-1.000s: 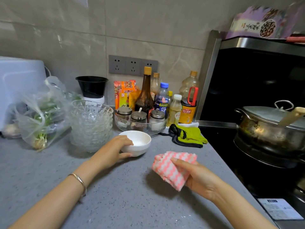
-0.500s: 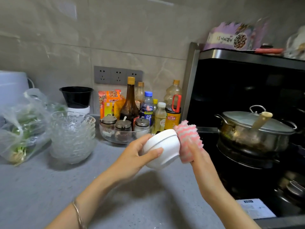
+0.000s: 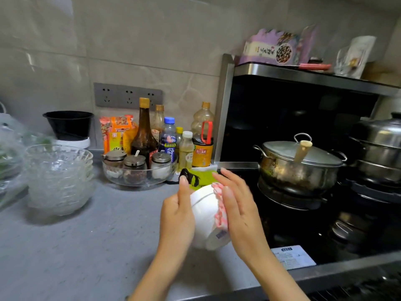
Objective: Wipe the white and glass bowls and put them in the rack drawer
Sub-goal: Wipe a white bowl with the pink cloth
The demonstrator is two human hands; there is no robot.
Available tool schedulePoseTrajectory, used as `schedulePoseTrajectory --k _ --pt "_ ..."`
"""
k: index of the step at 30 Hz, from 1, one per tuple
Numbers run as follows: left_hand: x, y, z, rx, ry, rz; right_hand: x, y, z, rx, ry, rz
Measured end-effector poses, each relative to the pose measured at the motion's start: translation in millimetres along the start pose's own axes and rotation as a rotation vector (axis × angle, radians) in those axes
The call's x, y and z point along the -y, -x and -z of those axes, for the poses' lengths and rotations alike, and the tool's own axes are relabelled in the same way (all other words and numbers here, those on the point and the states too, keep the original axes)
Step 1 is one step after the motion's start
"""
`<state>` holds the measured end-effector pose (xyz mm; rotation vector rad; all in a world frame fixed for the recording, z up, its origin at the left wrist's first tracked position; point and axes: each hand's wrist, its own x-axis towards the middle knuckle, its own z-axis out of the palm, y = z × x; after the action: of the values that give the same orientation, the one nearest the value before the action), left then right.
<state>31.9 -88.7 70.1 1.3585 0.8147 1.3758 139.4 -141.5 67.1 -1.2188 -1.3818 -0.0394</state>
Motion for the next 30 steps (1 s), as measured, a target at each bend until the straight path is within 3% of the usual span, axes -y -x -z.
schedulePoseTrajectory --k 2,5,7,9,11,13,18,20,22,25,28,30 --pt "3.0 0.0 -2.0 -0.051 -0.032 -0.007 5.1 3.6 -9.8 0.016 -0.002 -0.009" --pt "0.4 6.9 -3.0 -0.043 -0.064 -0.051 11.4 8.6 -22.6 -0.018 0.356 0.238" --pt "1.1 9.4 -1.4 -0.039 -0.091 -0.061 7.8 7.3 -24.1 -0.012 0.399 0.307" --pt "2.1 8.8 2.0 -0.068 -0.099 -0.062 5.3 1.9 -23.0 -0.006 0.166 0.140" --pt "1.1 10.3 3.8 -0.119 -0.118 -0.064 4.4 -3.9 -22.2 -0.003 -0.210 -0.149" --pt "-1.1 12.6 5.2 -0.144 -0.119 -0.064 7.9 -4.1 -23.7 -0.006 -0.327 -0.279" --pt "2.4 11.2 6.6 -0.084 -0.179 -0.126 16.6 5.4 -30.4 0.031 0.342 0.230" --pt "2.0 13.2 6.9 -0.064 -0.172 -0.117 13.0 4.3 -30.9 0.046 0.407 0.321" --pt "0.7 13.7 7.9 -0.023 -0.171 -0.129 11.5 2.1 -28.3 0.044 0.259 0.211" --pt "-4.2 15.4 15.7 0.014 -0.184 -0.158 15.0 -6.4 -20.5 0.075 -0.176 -0.184" --pt "-8.7 13.6 25.8 0.057 -0.006 -0.092 21.9 -13.6 -11.9 0.085 -0.544 -0.621" --pt "-11.4 9.9 30.7 0.103 0.110 -0.022 23.1 -13.6 -8.7 0.020 -0.682 -0.767"
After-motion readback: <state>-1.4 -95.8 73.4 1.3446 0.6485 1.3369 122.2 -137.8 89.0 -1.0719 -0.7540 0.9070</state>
